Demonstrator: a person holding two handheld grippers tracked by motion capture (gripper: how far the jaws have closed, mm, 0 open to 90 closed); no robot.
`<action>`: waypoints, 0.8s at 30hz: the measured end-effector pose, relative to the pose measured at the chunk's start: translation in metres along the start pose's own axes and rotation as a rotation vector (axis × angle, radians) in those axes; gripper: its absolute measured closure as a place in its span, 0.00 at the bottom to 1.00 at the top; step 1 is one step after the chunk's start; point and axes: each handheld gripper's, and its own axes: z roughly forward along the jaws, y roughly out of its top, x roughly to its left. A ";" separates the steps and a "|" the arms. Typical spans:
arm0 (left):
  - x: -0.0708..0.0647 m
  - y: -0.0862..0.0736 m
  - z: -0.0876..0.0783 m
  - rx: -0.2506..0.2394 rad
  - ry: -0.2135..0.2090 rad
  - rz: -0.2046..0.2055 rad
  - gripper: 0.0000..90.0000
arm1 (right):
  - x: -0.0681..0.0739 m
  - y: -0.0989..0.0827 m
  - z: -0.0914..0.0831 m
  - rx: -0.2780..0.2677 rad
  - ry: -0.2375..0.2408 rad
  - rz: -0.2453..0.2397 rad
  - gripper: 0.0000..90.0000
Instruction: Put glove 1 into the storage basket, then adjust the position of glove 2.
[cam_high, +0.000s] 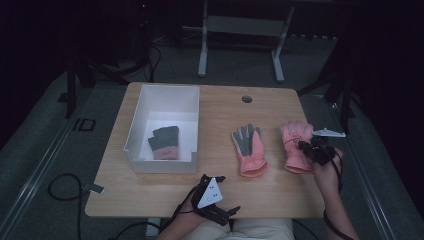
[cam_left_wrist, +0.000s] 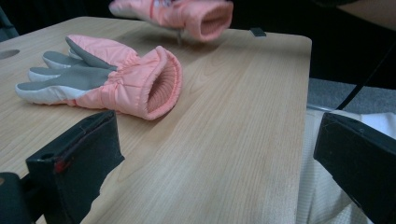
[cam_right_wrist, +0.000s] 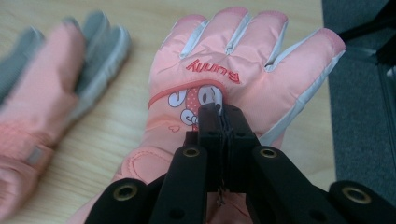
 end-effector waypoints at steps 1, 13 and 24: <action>0.000 0.000 0.000 0.000 -0.001 -0.003 0.00 | 0.002 0.004 -0.004 -0.010 0.003 0.005 0.98; 0.002 0.000 -0.001 0.001 0.006 -0.017 0.00 | 0.041 0.052 -0.033 -0.110 0.057 -0.040 0.98; 0.001 0.001 -0.001 0.003 0.007 -0.013 0.00 | 0.083 0.085 -0.051 -0.175 0.098 -0.097 0.98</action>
